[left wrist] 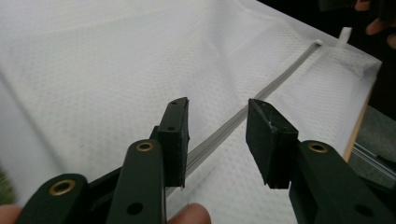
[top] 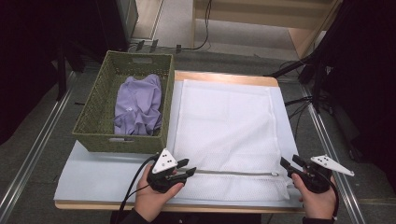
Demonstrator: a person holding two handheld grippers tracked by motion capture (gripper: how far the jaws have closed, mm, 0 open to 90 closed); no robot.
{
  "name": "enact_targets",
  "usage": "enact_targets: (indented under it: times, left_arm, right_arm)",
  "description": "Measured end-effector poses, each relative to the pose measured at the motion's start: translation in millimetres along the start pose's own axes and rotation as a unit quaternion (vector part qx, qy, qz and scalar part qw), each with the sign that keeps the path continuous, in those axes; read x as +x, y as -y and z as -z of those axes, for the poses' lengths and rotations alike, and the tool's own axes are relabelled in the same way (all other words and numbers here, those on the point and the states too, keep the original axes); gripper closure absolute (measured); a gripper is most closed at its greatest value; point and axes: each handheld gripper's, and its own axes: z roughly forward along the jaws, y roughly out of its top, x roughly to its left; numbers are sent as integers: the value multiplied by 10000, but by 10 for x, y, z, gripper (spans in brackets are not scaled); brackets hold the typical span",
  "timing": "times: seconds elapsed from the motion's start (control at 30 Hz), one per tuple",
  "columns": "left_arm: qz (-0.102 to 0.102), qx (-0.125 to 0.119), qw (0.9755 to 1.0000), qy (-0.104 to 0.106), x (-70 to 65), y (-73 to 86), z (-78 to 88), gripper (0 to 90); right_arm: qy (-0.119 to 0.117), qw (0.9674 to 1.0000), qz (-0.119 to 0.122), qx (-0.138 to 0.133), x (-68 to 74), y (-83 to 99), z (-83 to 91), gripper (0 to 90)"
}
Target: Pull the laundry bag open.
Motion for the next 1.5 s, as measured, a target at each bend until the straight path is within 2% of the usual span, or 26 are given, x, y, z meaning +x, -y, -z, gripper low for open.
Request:
enact_targets:
  times: [0.2, 0.5, 0.7, 0.9, 1.1, 1.33, 1.4, 1.5]
  left_arm:
    - [-114, 122, 9996, 242, -154, -87, -213, 682]
    - [-213, 272, 9979, 540, -360, -188, -557, 729]
    - [-256, 337, 9971, 629, -456, -225, -716, 735]
    - [-244, 336, 9967, 690, -487, -274, -834, 744]
    - [-241, 319, 9962, 771, -547, -313, -969, 749]
    - [-305, 335, 9953, 854, -631, -365, -1113, 756]
    - [-245, 311, 9951, 907, -647, -377, -1159, 757]
    - [-205, 324, 9947, 958, -670, -385, -1217, 759]
  right_arm:
    - [-141, 9998, 0, 105, 42, 203, 44, 477]
    - [-230, 9985, -363, 343, -28, 462, 158, 525]
    - [-337, 9974, -471, 434, -50, 515, 186, 539]
    - [-376, 9967, -534, 484, -48, 536, 154, 522]
    - [-321, 9971, -510, 462, -45, 549, 125, 515]
    - [-290, 9983, -312, 406, 3, 559, 95, 508]
    - [-373, 9981, -270, 422, 32, 566, 85, 496]
    - [-292, 9986, -137, 425, 68, 567, 71, 484]
